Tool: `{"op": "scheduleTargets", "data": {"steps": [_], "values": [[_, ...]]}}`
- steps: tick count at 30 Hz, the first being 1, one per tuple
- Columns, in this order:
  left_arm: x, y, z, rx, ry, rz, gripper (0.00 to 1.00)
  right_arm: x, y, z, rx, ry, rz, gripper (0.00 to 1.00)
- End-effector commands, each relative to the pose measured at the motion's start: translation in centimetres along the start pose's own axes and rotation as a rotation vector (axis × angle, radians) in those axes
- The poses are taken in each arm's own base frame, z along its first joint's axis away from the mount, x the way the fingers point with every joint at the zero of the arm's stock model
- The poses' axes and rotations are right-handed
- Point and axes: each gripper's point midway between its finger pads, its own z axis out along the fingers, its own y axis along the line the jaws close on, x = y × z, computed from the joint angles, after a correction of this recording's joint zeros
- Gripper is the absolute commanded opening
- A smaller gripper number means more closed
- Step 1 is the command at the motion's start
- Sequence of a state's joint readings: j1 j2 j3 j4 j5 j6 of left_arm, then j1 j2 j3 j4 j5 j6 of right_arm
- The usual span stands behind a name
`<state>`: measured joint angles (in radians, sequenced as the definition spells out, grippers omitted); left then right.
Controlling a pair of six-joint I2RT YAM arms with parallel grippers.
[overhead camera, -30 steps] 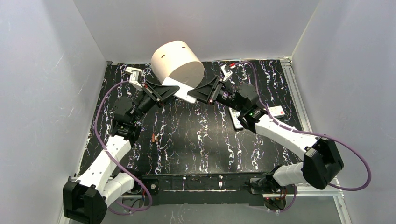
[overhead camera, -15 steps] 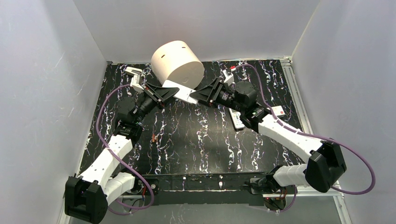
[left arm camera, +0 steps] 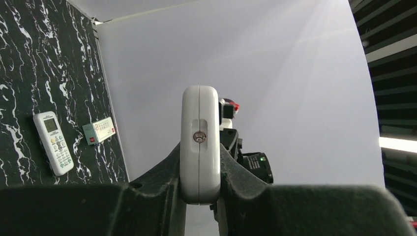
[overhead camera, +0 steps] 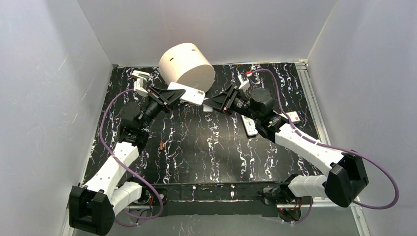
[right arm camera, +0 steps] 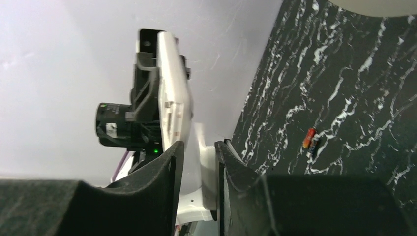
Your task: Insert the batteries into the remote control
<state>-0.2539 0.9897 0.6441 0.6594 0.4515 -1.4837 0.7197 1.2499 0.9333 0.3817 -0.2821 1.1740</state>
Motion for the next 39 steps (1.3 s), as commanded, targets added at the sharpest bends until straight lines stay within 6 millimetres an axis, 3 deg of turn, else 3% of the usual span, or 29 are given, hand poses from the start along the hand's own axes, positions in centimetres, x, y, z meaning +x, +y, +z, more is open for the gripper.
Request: {"op": "scheduleTargets", "data": {"steps": [1, 3, 4, 10, 19, 21, 24, 32, 39], "values": [[-0.4, -2.3, -0.3, 0.075, -0.031, 0.117, 0.00, 0.1, -0.7, 0.1, 0.031, 0.016, 0.026, 0.40], [-0.6, -1.8, -0.3, 0.057, -0.034, 0.152, 0.00, 0.5, -0.8, -0.1, 0.024, 0.022, 0.040, 0.45], [-0.6, -1.6, -0.2, 0.051, -0.034, 0.164, 0.00, 0.6, -0.9, -0.2, 0.024, 0.023, 0.044, 0.41], [-0.8, 0.7, -0.5, -0.038, -0.040, 0.288, 0.00, 1.4, -3.3, -0.7, 0.093, 0.031, 0.043, 0.02], [-1.4, 5.5, -2.9, -0.249, -0.060, 0.473, 0.00, 4.5, -14.1, -1.5, 0.387, 0.129, -0.081, 0.01], [-1.5, 6.3, -3.7, -0.299, -0.051, 0.522, 0.00, 5.6, -15.9, -1.7, 0.423, 0.172, -0.095, 0.06], [-1.7, 7.4, -5.2, -0.388, -0.052, 0.574, 0.00, 7.4, -18.4, -2.1, 0.478, 0.240, -0.138, 0.20], [-1.3, 8.8, -7.9, -0.502, -0.015, 0.632, 0.00, 13.2, -20.5, -3.1, 0.590, 0.459, -0.356, 0.55], [-0.6, 8.9, -8.2, -0.490, 0.011, 0.627, 0.00, 15.6, -21.1, -5.5, 0.713, 0.545, -0.488, 0.67]]}}
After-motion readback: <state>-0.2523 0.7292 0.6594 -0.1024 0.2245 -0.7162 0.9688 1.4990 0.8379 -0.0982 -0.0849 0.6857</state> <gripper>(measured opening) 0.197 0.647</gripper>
